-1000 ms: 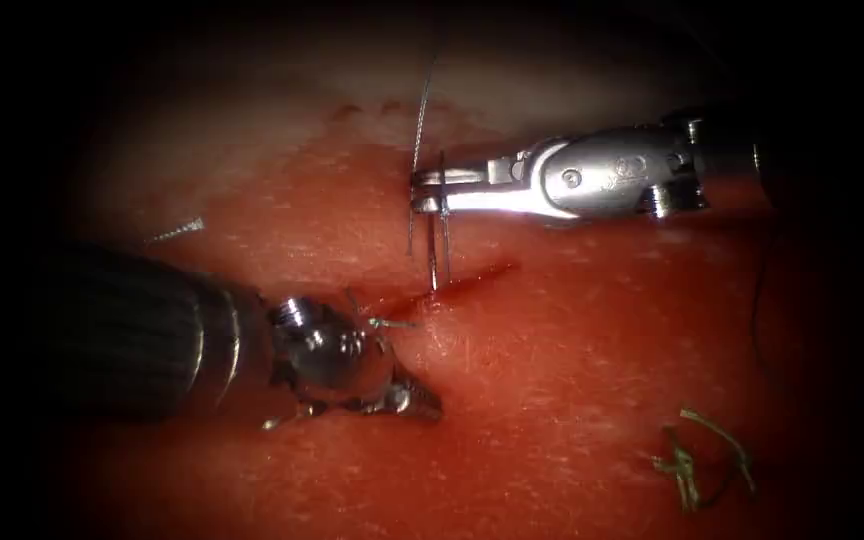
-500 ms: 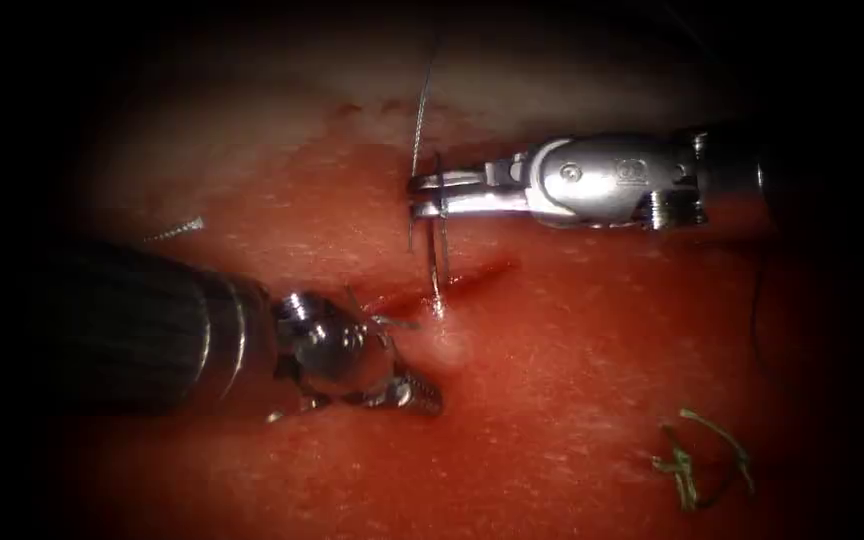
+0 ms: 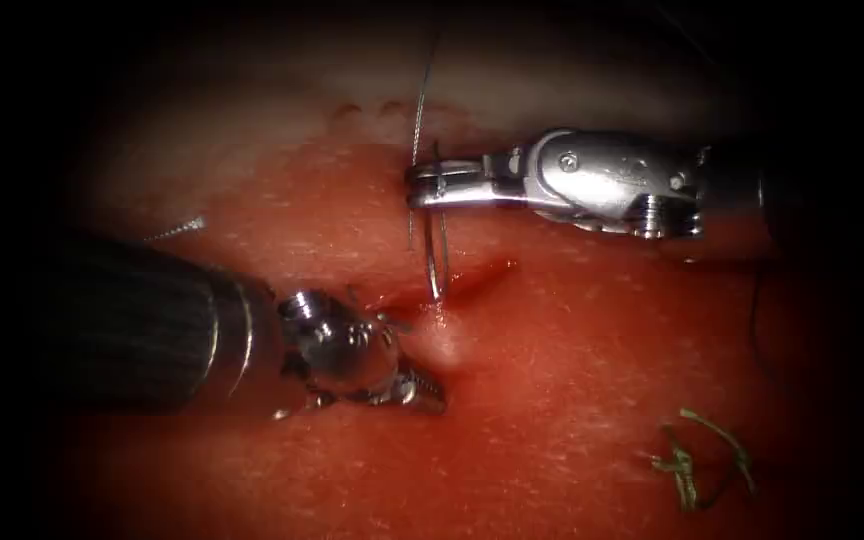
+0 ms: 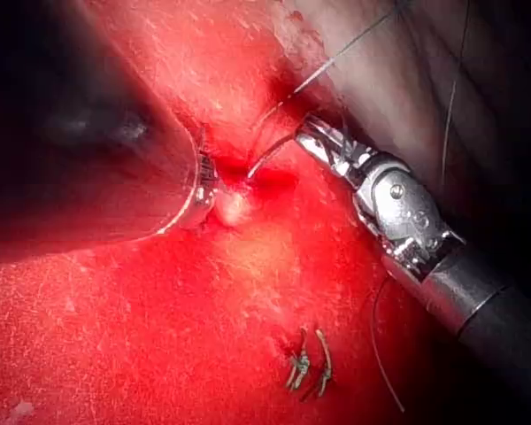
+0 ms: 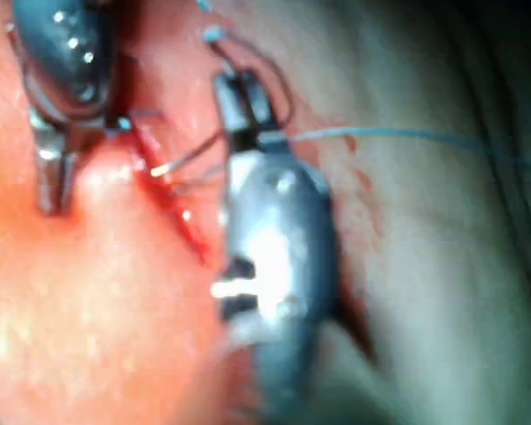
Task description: Wound Closure
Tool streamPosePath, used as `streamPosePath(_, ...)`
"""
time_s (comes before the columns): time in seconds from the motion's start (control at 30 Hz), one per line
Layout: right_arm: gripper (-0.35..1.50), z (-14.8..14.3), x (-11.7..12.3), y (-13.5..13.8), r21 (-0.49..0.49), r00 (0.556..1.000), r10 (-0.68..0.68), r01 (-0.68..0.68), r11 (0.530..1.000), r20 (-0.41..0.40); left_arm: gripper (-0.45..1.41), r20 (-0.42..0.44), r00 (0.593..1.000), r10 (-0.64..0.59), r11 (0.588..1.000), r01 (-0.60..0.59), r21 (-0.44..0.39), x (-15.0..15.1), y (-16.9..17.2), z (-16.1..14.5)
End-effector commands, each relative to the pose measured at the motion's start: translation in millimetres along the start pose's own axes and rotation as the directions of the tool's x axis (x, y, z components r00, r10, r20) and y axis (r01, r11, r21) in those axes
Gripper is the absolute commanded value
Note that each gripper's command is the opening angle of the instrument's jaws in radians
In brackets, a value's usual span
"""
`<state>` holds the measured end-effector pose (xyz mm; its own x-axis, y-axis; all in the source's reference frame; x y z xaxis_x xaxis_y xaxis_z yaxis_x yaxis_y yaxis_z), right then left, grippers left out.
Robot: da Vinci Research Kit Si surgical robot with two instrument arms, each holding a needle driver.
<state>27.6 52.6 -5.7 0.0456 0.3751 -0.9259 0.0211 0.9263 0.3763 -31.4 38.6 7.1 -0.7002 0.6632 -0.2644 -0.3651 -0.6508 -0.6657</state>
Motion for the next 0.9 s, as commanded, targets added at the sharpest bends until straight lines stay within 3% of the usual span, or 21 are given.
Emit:
streamPosePath(0.03,-0.35,0.6,-0.6,0.0,0.001,1.000,0.007,-0.007,1.000,0.003,0.17,0.000,1.000,0.000,1.000,0.000,-0.002,-0.2,0.1,1.0)
streamPosePath(0.4,-0.35,-0.1,-0.6,-0.7,0.033,0.997,0.075,-0.076,0.997,0.027,0.19,-0.001,1.000,-0.002,1.000,0.002,-0.002,-0.5,-0.3,0.6)
streamPosePath(0.67,-0.35,-0.2,-0.5,-1.6,0.093,0.973,0.226,-0.228,0.969,0.041,0.21,-0.002,1.000,0.000,1.000,0.000,-0.002,-0.7,-0.5,0.3)
streamPosePath(0.83,-0.35,-0.4,-0.4,-2.7,0.129,0.930,0.358,-0.366,0.922,0.080,0.22,-0.003,1.000,0.002,1.000,-0.002,-0.001,-0.9,-0.7,0.1)
streamPosePath(0.9,-0.35,-0.1,-0.6,-3.3,0.135,0.890,0.445,-0.455,0.880,0.101,0.22,-0.003,1.000,0.002,1.000,-0.002,-0.001,-0.9,-0.7,0.1)
